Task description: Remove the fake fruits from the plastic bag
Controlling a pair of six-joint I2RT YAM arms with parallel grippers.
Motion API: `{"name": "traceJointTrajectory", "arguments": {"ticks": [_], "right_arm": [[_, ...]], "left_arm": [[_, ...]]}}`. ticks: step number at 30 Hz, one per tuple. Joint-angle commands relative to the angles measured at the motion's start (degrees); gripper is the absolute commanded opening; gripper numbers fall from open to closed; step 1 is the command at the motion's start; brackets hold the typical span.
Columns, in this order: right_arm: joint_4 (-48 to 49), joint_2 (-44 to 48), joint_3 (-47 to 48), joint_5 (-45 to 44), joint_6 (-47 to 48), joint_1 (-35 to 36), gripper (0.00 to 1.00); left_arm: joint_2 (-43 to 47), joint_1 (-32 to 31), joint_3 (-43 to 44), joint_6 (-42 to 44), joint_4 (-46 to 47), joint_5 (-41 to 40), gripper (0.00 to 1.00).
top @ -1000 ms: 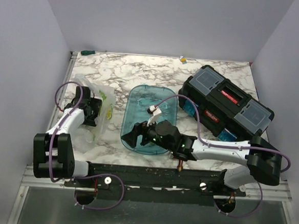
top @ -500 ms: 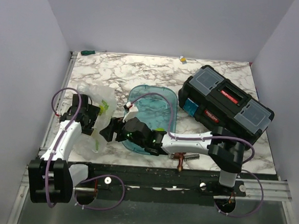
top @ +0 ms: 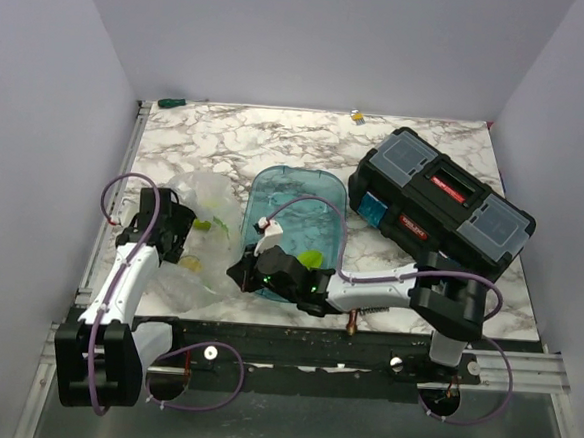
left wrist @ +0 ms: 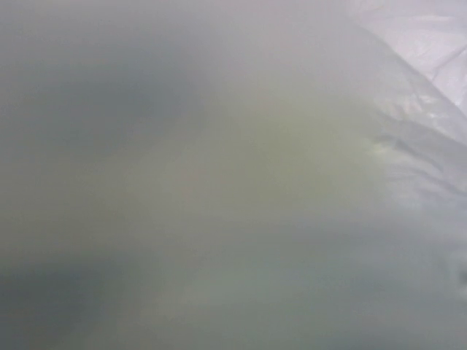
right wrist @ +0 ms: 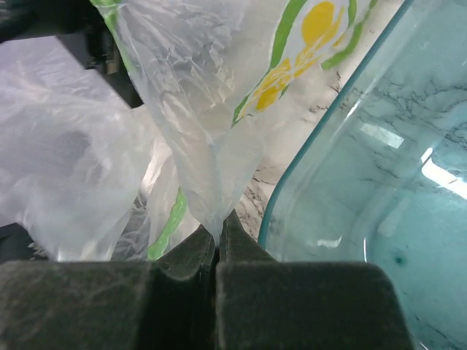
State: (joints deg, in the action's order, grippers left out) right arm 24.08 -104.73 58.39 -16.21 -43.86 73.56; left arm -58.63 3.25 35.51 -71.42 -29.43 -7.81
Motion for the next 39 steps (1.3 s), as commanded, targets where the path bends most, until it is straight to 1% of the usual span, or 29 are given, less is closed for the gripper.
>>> {"name": "traceJointTrajectory", "arguments": {"ticks": [1, 4, 7, 9, 12, 19, 22, 28, 34, 36, 39], "right_arm": [[5.27, 4.74, -3.41, 0.97, 0.79, 0.44, 0.01], [6.41, 5.63, -5.29, 1.97, 0.66, 0.41, 0.01], [7.57, 5.76, -6.62, 2.91, 0.6, 0.4, 0.01], [7.92, 5.53, -7.0, 3.34, 0.7, 0.38, 0.01], [8.33, 6.1, -7.58, 4.13, 1.43, 0.44, 0.01], [10.58, 6.91, -10.88, 6.5, 1.8, 0.4, 0.01], [10.88, 7.22, -11.6, 7.65, 1.99, 0.41, 0.01], [11.6, 8.49, -14.49, 8.29, 1.49, 0.44, 0.01], [12.93, 8.75, -16.27, 9.22, 1.23, 0.44, 0.01], [12.79, 9.06, -16.55, 9.0, 1.42, 0.44, 0.01], [13.01, 9.56, -16.98, 9.0, 1.86, 0.44, 0.01]], "left_arm": [[-3.7, -0.33, -0.03, -2.61, 5.2, 5.7, 0.87], [-4.91, -1.14, 0.27, -3.2, 7.03, 6.01, 0.87], [-4.87, -3.06, -0.23, -3.29, 9.97, 5.7, 0.87], [-5.46, -5.88, -0.51, -3.67, 10.36, 6.16, 0.87], [-6.86, -7.14, -0.82, -2.58, 12.19, 7.63, 0.87], [-13.43, -9.73, 2.02, -1.44, 13.96, 7.58, 0.89], [-16.09, -11.5, 2.4, -1.74, 18.37, 7.73, 0.89], [-20.89, -14.44, 5.3, -2.65, 18.22, 5.91, 0.89], [-24.19, -16.13, 6.64, -3.82, 20.37, 7.62, 0.92], [-25.67, -17.05, 8.16, -3.82, 19.66, 6.74, 0.95], [-28.12, -17.31, 9.73, -3.97, 19.65, 6.81, 0.94]]}}
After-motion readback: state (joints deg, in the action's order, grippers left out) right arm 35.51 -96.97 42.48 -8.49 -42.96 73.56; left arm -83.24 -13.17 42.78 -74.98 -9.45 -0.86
